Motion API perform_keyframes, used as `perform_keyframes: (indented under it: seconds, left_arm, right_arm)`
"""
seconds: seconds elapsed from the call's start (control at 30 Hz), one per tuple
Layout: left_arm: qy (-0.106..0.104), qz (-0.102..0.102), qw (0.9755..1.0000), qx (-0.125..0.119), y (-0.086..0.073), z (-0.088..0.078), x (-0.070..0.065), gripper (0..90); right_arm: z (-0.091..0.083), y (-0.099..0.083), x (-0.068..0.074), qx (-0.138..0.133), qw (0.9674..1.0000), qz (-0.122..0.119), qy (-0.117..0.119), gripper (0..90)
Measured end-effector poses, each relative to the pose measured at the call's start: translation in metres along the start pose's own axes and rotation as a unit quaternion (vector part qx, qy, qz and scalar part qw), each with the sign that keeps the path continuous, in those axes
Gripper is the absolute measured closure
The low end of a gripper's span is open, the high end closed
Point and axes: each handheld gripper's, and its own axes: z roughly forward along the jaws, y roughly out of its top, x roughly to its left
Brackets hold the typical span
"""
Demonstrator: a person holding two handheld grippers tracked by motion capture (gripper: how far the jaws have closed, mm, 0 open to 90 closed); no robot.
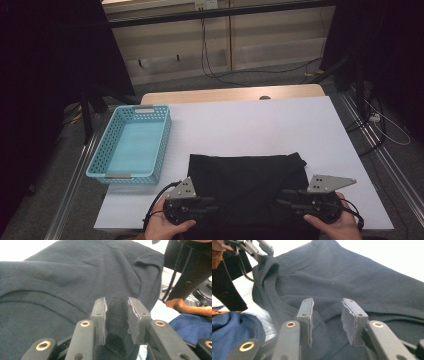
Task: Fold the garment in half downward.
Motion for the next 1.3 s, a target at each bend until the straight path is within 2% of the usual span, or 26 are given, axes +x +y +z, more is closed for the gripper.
perform_keyframes:
  seconds: [0.17,0.33,0.5,0.6,0.8,0.9,1.0,1.17,1.3]
  left_arm:
    - [-0.009,0.007,0.9998,0.018,-0.002,0.006,-0.003,74.6]
    - [-0.018,0.011,0.9994,0.028,-0.003,0.009,-0.007,77.0]
    - [-0.023,0.006,0.9992,0.032,-0.006,0.009,-0.01,79.2]
    - [-0.027,0.005,0.9991,0.031,-0.008,0.006,-0.011,81.4]
    - [-0.039,-0.001,0.9992,0.011,-0.008,0.0,-0.015,80.2]
    - [-0.039,-0.003,0.9992,-0.007,-0.008,-0.005,-0.016,78.6]
    - [-0.036,-0.007,0.9991,-0.023,-0.006,-0.01,-0.014,75.7]
    - [-0.035,-0.016,0.9985,-0.038,-0.004,-0.014,-0.01,70.6]
    - [-0.03,-0.022,0.9981,-0.05,-0.001,-0.018,-0.007,63.6]
  right_arm:
    - [0.017,0.003,0.001,0.031,0.9994,-0.004,0.018,62.5]
    - [0.037,0.003,0.001,0.075,0.9966,-0.011,0.032,65.5]
    - [0.04,-0.001,0.005,0.101,0.9936,-0.02,0.047,79.0]
    - [0.031,-0.003,0.008,0.089,0.994,-0.025,0.059,85.4]
    - [0.01,-0.009,0.018,0.055,0.9955,-0.022,0.073,85.1]
    - [0.005,-0.011,0.027,0.045,0.9957,-0.028,0.077,80.8]
    - [0.003,-0.011,0.031,0.037,0.9961,-0.031,0.074,71.7]
    - [-0.002,-0.007,0.026,0.012,0.9978,-0.019,0.062,62.9]
    - [-0.005,-0.004,0.019,-0.002,0.9989,-0.011,0.045,59.7]
